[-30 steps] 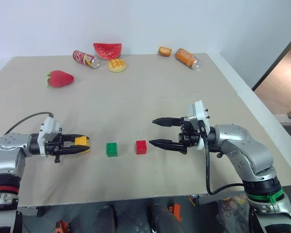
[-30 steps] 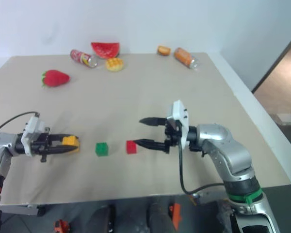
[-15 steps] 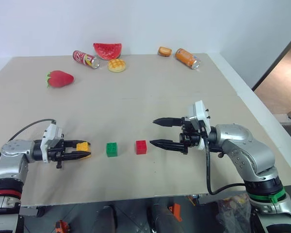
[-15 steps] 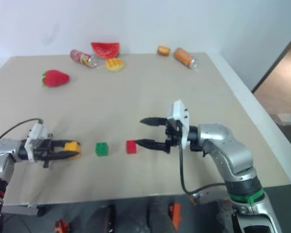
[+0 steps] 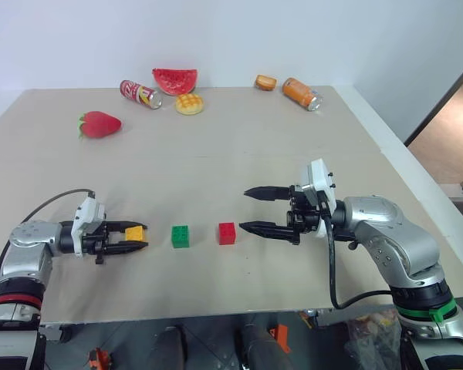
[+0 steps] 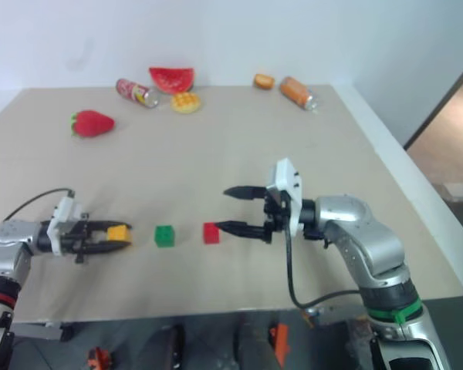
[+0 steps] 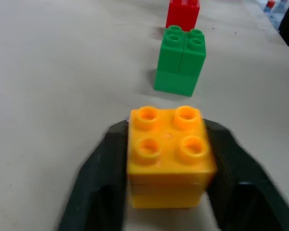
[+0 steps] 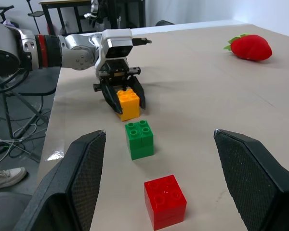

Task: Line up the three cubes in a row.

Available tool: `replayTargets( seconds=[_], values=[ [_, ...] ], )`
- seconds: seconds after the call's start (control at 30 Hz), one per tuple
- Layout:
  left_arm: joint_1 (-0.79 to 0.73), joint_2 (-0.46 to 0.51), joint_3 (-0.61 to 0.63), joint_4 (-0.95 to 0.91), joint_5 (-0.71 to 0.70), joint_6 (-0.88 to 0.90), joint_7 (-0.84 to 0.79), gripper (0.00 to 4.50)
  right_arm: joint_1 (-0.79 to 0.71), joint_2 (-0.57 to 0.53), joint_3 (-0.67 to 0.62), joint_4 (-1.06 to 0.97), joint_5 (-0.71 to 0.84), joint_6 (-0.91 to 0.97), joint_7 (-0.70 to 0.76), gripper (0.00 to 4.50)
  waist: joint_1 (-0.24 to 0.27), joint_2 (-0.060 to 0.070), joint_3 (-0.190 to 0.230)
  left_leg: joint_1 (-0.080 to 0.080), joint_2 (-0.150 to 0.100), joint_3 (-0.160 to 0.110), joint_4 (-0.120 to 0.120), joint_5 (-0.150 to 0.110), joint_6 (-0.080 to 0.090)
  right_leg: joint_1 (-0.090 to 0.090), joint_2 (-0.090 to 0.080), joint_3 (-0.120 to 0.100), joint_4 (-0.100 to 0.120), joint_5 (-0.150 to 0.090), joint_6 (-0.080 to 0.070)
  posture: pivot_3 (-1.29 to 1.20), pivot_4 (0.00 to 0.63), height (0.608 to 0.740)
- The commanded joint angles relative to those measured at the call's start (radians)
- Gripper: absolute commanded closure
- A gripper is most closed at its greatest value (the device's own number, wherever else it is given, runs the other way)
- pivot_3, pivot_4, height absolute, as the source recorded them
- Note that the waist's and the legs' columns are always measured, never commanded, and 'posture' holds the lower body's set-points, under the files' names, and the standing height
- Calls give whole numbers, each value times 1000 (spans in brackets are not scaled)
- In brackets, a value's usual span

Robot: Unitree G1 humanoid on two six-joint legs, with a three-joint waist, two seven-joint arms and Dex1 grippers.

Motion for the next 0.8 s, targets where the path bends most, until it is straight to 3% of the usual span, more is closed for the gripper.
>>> replayTargets(
  seconds=[0.03, 0.1, 0.13, 0.53, 0.8],
  values=[
    [-14, 10, 17, -16, -3, 2, 1, 825, -17, -9, -20, -31, 8, -11, 4, 782, -1, 0, 0, 0, 0, 0, 0, 0, 0, 0, 0, 0, 0, 0, 0, 0, 150, 740],
    [-1, 12, 29, -44, -11, 0, 3, 75, -17, -11, -22, -31, 9, -11, 6, 782, -1, 0, 0, 0, 0, 0, 0, 0, 0, 0, 0, 0, 0, 0, 0, 0, 150, 740],
    [5, 8, 42, -53, -11, -24, 16, 30, -17, -12, -22, -29, 9, -11, 8, 782, -1, 0, 0, 0, 0, 0, 0, 0, 0, 0, 0, 0, 0, 0, 0, 0, 150, 740],
    [246, 164, 193, -417, -149, 287, 46, 30, -49, -43, -44, 63, 7, -27, 57, 782, -5, 0, 0, 0, 1, 0, -1, 0, 0, -1, 0, 0, 0, 0, -1, 0, 150, 740],
    [324, 161, 377, -515, -198, 342, 242, 30, -76, -10, -8, 88, -9, -51, 77, 782, -3, 1, 0, 1, 2, 1, -2, 0, 0, -2, 0, -1, 0, 0, -1, 0, 150, 740]
  ],
)
